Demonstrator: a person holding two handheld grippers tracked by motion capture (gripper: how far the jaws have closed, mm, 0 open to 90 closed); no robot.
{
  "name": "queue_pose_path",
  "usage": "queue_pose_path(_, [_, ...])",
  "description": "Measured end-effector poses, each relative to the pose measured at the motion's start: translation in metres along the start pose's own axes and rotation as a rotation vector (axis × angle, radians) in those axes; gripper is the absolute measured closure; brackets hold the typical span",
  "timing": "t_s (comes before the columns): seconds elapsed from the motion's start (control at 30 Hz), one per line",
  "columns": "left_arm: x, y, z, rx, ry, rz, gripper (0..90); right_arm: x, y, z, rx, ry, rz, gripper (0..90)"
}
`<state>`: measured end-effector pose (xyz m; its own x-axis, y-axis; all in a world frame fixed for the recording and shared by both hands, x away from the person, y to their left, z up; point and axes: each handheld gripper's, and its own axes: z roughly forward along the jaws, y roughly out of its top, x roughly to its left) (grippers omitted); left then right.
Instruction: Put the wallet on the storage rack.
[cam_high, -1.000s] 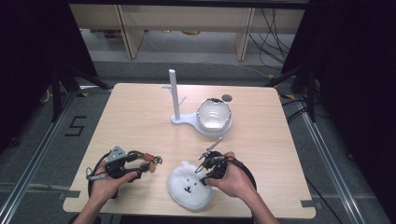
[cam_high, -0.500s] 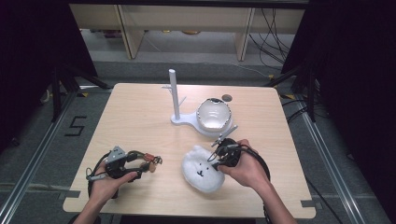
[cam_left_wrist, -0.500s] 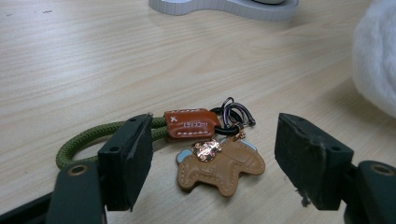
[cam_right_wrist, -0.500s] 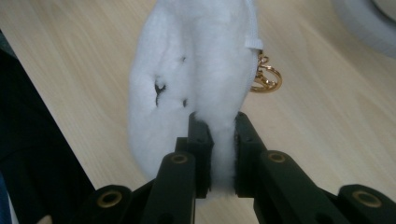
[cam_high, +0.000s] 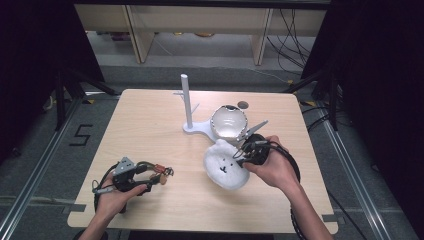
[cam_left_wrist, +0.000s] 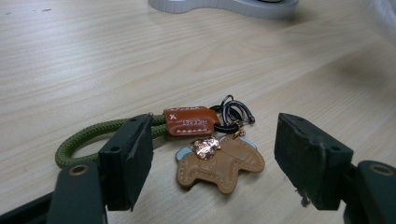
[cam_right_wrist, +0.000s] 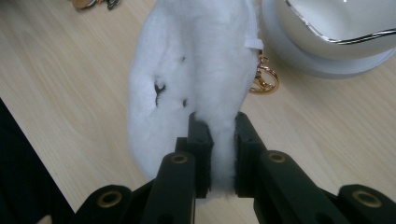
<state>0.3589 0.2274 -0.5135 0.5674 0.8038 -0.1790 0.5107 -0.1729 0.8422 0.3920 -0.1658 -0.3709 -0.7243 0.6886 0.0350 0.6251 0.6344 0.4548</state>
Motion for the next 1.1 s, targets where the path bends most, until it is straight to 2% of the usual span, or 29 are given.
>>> queue_pose_path(0.03, [0.0, 0.0, 0.0, 0.001, 0.0, 0.0, 27.6, -0.002, 0.001, -0.001, -0.013, -0.007, -0.021, 81.6])
queue_pose_path(0.23, [0.0, 0.0, 0.0, 0.004, -0.001, 0.001, 27.7, -0.009, 0.006, -0.011, -0.028, -0.022, -0.011, 81.6])
queue_pose_path(0.33, [0.0, -0.001, 0.0, 0.002, -0.005, 0.0, 27.7, -0.015, 0.012, -0.019, -0.044, -0.048, -0.013, 81.6])
queue_pose_path(0.53, [0.0, -0.001, 0.0, 0.002, -0.005, 0.0, 27.7, -0.022, 0.021, -0.027, -0.046, -0.068, -0.033, 81.6])
queue_pose_path(0.73, [0.0, -0.001, 0.0, 0.005, -0.005, -0.002, 27.8, -0.03, 0.029, -0.032, -0.051, -0.085, -0.03, 81.5])
queue_pose_path(0.77, [0.0, -0.001, 0.0, 0.005, -0.005, -0.002, 27.7, -0.032, 0.031, -0.033, -0.052, -0.09, -0.043, 81.5])
queue_pose_path(0.83, [0.0, -0.001, 0.0, 0.004, -0.004, -0.002, 27.8, -0.032, 0.032, -0.033, -0.05, -0.09, -0.029, 81.5])
queue_pose_path(0.9, [0.0, -0.001, 0.0, 0.003, -0.003, -0.002, 27.8, -0.037, 0.036, -0.035, -0.059, -0.097, -0.047, 81.6])
queue_pose_path(0.93, [0.0, -0.001, 0.0, 0.001, -0.004, -0.005, 27.8, -0.036, 0.037, -0.036, -0.05, -0.095, -0.028, 81.5])
queue_pose_path(0.97, [0.0, -0.001, 0.0, 0.001, -0.004, -0.005, 27.8, -0.038, 0.038, -0.036, -0.056, -0.098, -0.042, 81.5])
queue_pose_path(1.1, [0.001, -0.001, 0.0, 0.004, -0.004, -0.001, 27.8, -0.04, 0.042, -0.038, -0.055, -0.098, -0.024, 81.6])
